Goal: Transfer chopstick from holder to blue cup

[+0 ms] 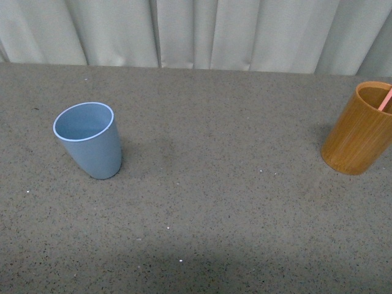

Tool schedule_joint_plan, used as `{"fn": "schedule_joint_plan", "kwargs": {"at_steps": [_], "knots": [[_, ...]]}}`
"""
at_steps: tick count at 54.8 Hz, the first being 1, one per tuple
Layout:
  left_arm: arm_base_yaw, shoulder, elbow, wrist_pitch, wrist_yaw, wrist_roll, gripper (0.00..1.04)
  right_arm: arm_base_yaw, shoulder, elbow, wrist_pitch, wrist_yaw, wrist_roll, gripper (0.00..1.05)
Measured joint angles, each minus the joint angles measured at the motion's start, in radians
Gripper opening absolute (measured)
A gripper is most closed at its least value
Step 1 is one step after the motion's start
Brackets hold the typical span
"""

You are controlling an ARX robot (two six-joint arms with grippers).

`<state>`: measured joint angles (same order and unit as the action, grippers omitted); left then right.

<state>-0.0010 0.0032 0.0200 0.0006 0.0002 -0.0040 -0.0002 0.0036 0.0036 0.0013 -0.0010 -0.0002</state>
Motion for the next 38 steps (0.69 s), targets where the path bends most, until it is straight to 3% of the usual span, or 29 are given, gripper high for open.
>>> {"fn": "schedule_joint_plan", "kwargs": {"at_steps": [38], "knots": [[0.0,0.0,0.0,0.0,0.0,0.0,0.98,0.0,0.0,0.0,0.0,0.0,0.0,0.95]]}}
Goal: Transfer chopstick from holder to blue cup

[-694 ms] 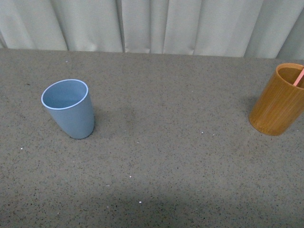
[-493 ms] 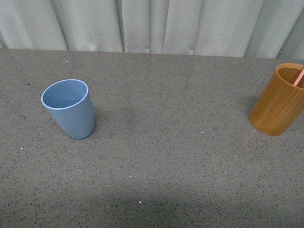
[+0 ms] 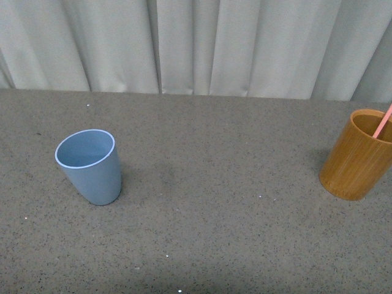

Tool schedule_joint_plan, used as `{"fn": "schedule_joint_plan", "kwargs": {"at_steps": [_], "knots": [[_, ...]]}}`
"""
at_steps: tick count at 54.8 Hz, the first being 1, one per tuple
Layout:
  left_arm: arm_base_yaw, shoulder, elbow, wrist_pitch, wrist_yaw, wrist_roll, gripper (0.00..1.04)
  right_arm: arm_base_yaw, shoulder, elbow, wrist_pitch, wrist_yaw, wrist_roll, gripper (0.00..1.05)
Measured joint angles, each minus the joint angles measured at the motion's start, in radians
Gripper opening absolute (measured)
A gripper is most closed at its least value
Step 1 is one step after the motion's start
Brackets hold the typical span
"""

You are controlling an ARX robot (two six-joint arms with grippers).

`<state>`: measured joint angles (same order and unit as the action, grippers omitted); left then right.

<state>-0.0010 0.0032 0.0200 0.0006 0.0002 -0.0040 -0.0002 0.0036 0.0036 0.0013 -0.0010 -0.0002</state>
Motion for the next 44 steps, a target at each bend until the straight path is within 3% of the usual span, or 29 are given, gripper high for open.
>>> {"fn": "schedule_joint_plan", "kwargs": {"at_steps": [44], "knots": [[0.0,0.0,0.0,0.0,0.0,0.0,0.98,0.0,0.0,0.0,0.0,0.0,0.0,0.95]]}}
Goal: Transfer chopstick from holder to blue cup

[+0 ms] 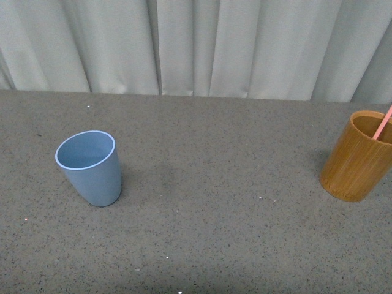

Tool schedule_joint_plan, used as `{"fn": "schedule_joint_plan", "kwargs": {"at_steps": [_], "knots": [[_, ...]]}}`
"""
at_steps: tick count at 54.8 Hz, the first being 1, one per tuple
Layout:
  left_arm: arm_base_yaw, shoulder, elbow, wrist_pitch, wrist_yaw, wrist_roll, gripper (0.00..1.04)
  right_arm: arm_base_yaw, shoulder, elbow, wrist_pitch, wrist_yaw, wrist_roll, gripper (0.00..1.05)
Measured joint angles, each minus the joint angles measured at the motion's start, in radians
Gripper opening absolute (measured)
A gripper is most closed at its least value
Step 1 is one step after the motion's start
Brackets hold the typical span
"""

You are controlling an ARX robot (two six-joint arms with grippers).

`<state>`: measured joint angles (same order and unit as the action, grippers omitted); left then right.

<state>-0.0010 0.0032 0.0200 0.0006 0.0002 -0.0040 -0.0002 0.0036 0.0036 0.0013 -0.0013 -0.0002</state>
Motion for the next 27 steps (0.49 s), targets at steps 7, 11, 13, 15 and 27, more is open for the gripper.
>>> {"fn": "schedule_joint_plan", "kwargs": {"at_steps": [7,11,13,15,27], "knots": [[0.0,0.0,0.0,0.0,0.0,0.0,0.98,0.0,0.0,0.0,0.0,0.0,0.0,0.95],[0.0,0.0,0.0,0.0,0.0,0.0,0.98,0.0,0.0,0.0,0.0,0.0,0.0,0.95],[0.0,0.0,0.0,0.0,0.0,0.0,0.98,0.0,0.0,0.0,0.0,0.0,0.0,0.95],[0.0,0.0,0.0,0.0,0.0,0.0,0.98,0.0,0.0,0.0,0.0,0.0,0.0,0.95],[0.0,0.0,0.0,0.0,0.0,0.0,0.98,0.0,0.0,0.0,0.0,0.0,0.0,0.95]]}}
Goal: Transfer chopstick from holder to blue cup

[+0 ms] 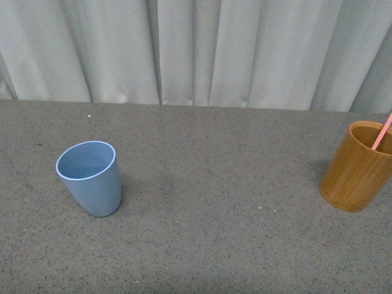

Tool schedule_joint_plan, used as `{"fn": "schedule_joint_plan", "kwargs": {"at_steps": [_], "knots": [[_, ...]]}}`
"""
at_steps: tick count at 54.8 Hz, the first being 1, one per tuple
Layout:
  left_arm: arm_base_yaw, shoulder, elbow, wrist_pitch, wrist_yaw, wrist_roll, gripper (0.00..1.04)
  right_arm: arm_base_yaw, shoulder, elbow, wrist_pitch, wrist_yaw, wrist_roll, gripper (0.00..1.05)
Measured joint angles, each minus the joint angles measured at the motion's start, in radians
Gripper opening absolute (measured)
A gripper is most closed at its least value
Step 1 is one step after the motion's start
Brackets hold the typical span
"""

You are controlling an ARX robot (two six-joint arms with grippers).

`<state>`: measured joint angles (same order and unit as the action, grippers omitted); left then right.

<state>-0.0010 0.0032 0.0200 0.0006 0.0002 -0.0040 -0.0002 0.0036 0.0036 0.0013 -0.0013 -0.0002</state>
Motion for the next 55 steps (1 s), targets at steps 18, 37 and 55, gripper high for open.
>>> {"fn": "schedule_joint_plan", "kwargs": {"at_steps": [18,37,55], "knots": [[0.0,0.0,0.0,0.0,0.0,0.0,0.98,0.0,0.0,0.0,0.0,0.0,0.0,0.95],[0.0,0.0,0.0,0.0,0.0,0.0,0.98,0.0,0.0,0.0,0.0,0.0,0.0,0.95],[0.0,0.0,0.0,0.0,0.0,0.0,0.98,0.0,0.0,0.0,0.0,0.0,0.0,0.95]]}}
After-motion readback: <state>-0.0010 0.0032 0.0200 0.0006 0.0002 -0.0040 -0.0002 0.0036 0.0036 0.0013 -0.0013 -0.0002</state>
